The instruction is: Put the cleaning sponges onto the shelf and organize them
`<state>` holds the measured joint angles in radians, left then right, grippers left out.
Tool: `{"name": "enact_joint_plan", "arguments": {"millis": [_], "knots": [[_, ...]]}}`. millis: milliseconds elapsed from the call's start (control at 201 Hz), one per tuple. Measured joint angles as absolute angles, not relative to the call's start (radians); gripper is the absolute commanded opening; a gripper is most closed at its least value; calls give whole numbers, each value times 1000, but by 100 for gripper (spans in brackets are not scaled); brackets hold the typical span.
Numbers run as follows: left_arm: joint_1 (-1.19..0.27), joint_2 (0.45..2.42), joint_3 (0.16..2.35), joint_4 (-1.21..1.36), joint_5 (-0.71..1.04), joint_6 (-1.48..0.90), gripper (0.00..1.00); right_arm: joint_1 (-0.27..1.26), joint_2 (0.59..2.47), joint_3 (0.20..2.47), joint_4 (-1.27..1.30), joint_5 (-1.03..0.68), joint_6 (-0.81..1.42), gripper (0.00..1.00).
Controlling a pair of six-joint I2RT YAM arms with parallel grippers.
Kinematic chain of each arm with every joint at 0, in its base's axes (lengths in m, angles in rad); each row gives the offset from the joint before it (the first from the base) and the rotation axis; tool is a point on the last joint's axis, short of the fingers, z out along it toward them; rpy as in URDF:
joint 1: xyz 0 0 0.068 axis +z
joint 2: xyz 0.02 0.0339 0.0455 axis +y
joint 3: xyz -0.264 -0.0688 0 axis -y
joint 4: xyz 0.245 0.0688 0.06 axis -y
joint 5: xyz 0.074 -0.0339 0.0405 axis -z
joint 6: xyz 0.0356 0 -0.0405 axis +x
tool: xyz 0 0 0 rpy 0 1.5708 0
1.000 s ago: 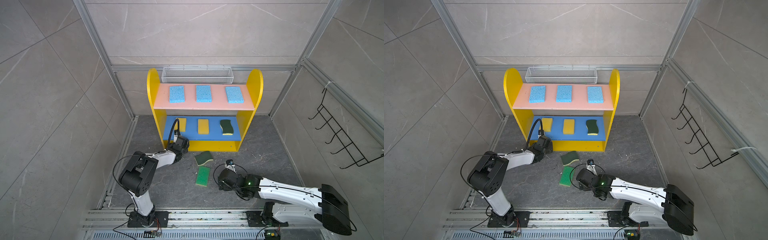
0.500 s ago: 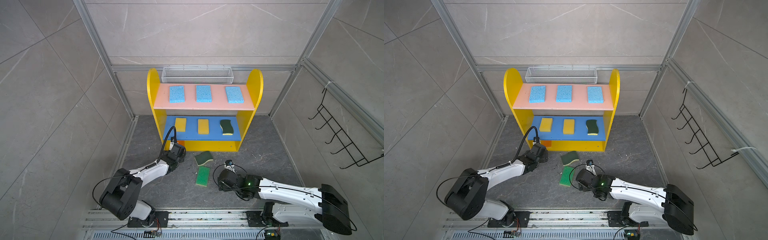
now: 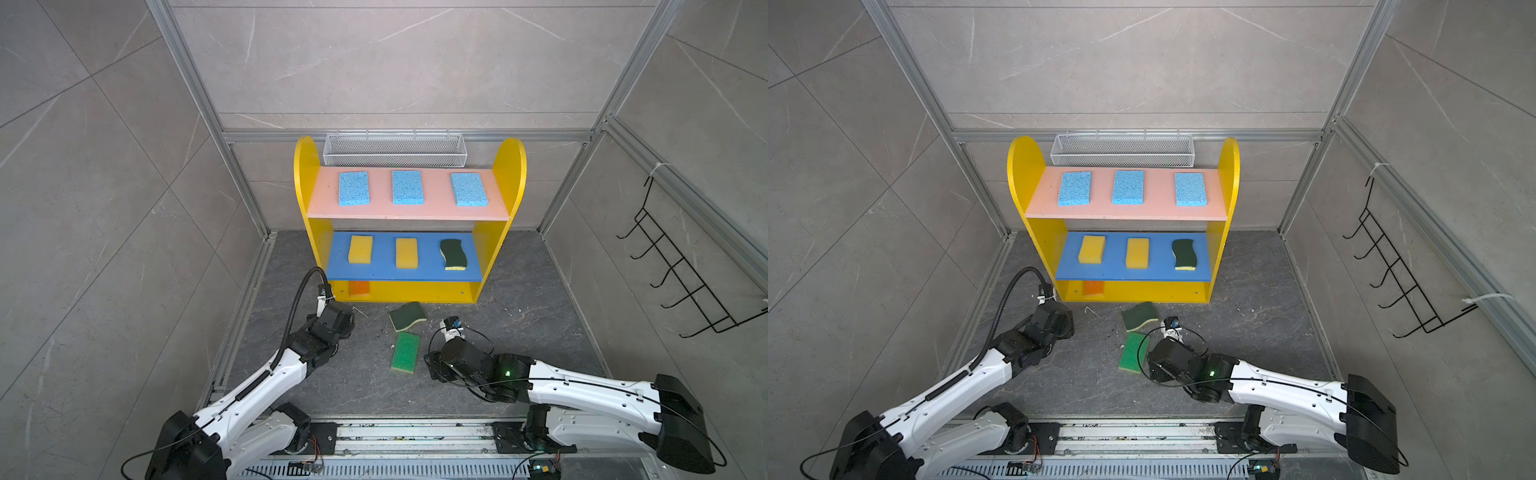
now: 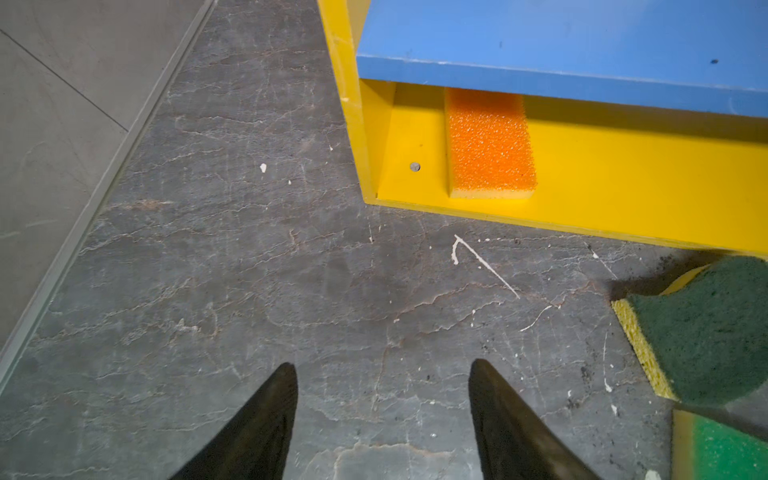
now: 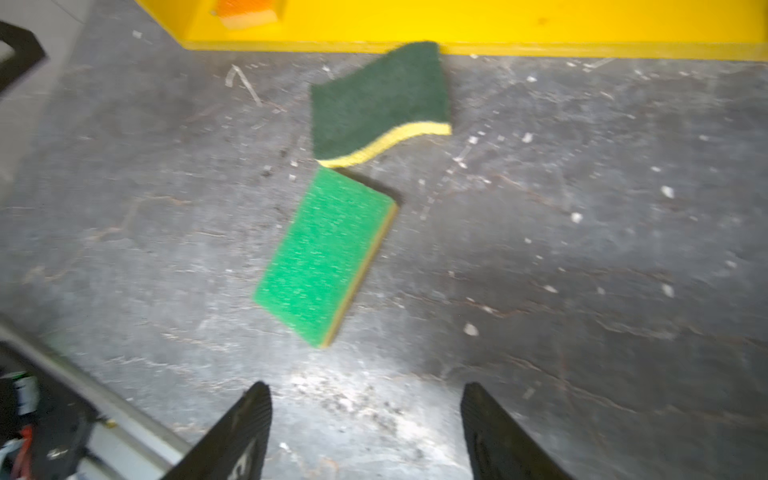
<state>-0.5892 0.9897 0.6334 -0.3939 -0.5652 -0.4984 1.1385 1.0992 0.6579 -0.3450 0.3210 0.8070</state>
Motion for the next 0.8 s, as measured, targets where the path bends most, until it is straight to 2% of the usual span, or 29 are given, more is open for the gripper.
{"name": "enact_joint_plan", "arguments": {"millis": [134,314,463,652,797], "knots": [[-589,913,619,-474,-555,-529,65,1181,1114,658,-284,321,808,65],[-589,911,619,-577,-545,-565,65,1224,1208,663,-195,316,822,52],[-589,897,619,-620,-533,-582,65,1229,1305,704,-120,296,841,36],[-589,836,623,-642,-511,-606,65,1230,1460,821,-26,268,873,20],[-588,821,648,-694,-509,-634,65,1230,1574,897,65,248,894,2]]}}
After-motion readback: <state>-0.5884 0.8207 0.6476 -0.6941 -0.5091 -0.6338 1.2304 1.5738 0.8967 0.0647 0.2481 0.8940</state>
